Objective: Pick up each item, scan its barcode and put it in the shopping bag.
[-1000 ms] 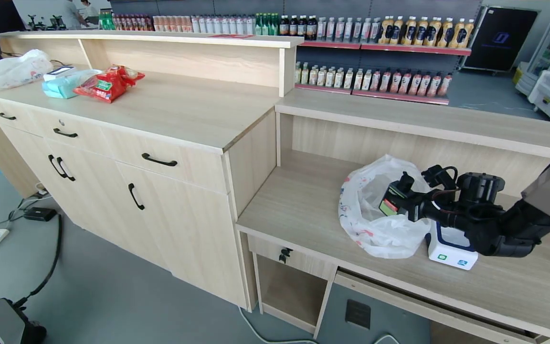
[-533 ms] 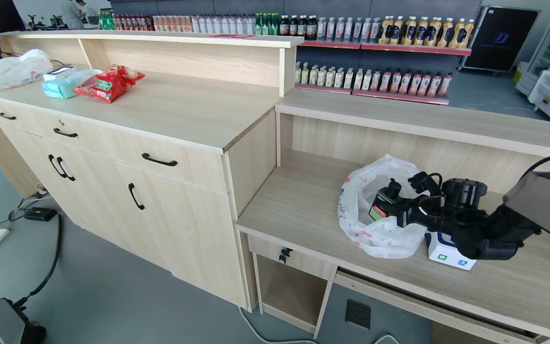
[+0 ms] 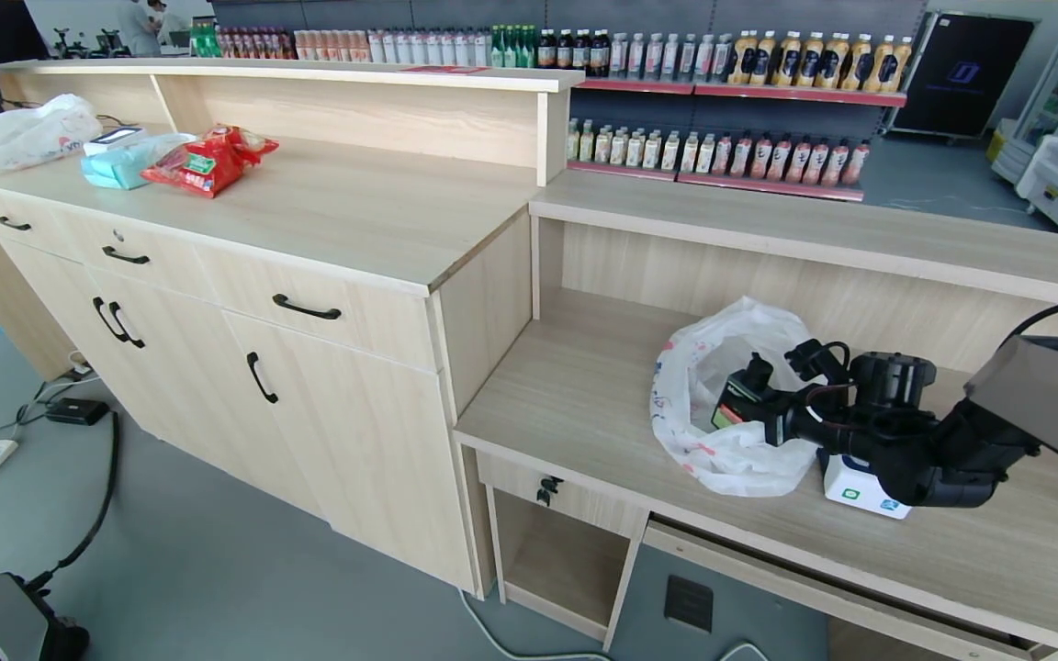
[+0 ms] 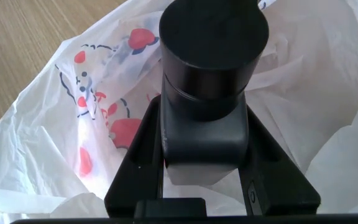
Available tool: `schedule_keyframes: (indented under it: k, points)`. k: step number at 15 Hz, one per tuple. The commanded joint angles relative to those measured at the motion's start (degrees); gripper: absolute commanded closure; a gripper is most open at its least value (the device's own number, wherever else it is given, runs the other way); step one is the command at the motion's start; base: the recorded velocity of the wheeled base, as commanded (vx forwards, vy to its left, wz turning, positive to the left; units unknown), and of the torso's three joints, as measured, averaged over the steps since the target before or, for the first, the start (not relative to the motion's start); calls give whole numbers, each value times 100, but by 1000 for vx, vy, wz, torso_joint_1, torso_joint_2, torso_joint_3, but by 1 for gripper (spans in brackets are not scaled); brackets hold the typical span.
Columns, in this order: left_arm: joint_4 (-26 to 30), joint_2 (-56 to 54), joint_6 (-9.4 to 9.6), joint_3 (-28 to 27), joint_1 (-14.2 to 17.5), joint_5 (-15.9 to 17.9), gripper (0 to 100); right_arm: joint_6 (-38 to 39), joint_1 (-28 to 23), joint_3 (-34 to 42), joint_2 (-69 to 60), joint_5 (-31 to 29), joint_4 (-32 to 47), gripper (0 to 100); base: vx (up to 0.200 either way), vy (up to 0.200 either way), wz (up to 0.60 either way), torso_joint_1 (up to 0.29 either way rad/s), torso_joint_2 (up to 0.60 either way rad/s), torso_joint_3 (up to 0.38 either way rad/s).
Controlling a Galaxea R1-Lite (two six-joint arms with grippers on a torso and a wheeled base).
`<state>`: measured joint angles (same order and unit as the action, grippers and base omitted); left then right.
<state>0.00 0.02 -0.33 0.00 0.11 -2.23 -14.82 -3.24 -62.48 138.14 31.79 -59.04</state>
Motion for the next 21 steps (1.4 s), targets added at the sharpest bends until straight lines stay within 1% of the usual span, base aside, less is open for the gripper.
schedule_keyframes:
  k: [1, 8, 9, 12, 15, 17, 18, 19, 20, 21]
  points:
    - [0, -2, -2, 0, -2, -5, 0, -3, -1, 34, 2, 2, -2, 100, 0, 0, 0, 0, 0, 0]
    - [0, -2, -2, 0, 7, 3, 0, -56, -10, 166, 2, 2, 6, 100, 0, 0, 0, 0, 0, 0]
    - [0, -2, -2, 0, 7, 3, 0, -47, -1, 201, -7, 2, 6, 0, 0, 0, 0, 0, 0, 0]
    - [0, -2, -2, 0, 7, 3, 0, -21, -1, 201, -314, 2, 59, 0, 0, 0, 0, 0, 0, 0]
    - [0, -2, -2, 0, 7, 3, 0, 6, 8, 157, -1571, 2, 437, 0, 0, 0, 0, 0, 0, 0]
    - [0, -2, -2, 0, 7, 3, 0, -21, -10, 289, -2389, -6, 666, 0, 0, 0, 0, 0, 0, 0]
    - [0, -2, -2, 0, 7, 3, 0, -179, -150, 421, -3030, 2, 964, 0, 0, 0, 0, 0, 0, 0]
    - [0, -2, -2, 0, 7, 3, 0, -319, -177, 491, -3347, -24, 1140, 0, 0, 0, 0, 0, 0, 0]
    - [0, -2, -2, 0, 7, 3, 0, -689, -247, 719, -4032, -42, 1597, 0, 0, 0, 0, 0, 0, 0]
    - [0, -2, -2, 0, 7, -5, 0, -1163, -344, 974, -4489, -68, 1782, 0, 0, 0, -600, 2, 2, 7]
